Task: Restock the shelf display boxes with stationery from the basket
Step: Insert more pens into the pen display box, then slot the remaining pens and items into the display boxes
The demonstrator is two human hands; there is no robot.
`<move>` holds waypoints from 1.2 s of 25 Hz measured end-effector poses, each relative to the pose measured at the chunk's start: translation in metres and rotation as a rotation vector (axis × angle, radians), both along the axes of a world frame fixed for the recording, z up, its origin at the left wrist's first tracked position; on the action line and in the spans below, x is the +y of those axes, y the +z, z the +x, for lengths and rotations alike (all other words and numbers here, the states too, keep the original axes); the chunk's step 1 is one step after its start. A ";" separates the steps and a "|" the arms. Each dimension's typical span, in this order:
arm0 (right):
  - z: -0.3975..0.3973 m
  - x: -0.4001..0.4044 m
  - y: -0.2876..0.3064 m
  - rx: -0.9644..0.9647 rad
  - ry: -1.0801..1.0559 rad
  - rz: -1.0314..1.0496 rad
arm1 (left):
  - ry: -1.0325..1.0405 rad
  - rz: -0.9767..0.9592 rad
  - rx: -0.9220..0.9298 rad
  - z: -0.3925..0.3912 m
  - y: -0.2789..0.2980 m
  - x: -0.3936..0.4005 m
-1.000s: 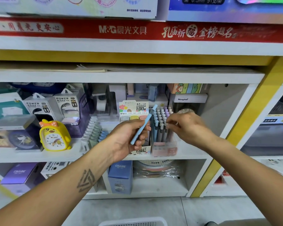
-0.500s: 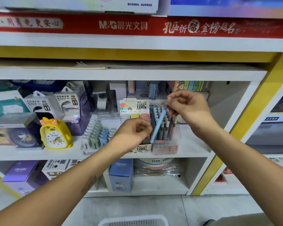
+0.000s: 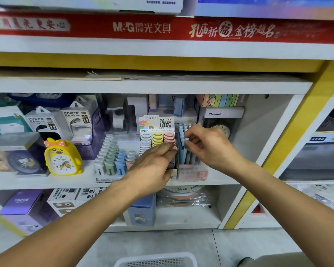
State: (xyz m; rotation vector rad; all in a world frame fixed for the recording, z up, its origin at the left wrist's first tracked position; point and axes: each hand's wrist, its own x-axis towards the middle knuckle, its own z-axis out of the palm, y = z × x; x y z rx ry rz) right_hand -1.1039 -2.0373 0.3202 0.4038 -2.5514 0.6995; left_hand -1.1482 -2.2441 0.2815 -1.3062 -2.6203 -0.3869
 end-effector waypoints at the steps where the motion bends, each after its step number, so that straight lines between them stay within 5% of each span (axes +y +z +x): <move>1: 0.000 0.000 0.000 -0.004 0.004 0.000 | 0.001 -0.007 0.004 -0.001 0.000 0.000; 8: 0.000 -0.002 0.006 -0.093 0.068 -0.013 | 0.036 -0.052 0.020 0.000 0.002 0.000; 18: -0.004 -0.007 0.006 -0.088 -0.133 0.315 | 0.062 -0.094 0.057 -0.003 -0.001 0.002; 30: 0.019 -0.047 -0.001 -0.054 -0.010 0.023 | 0.122 0.088 0.038 0.027 0.013 -0.025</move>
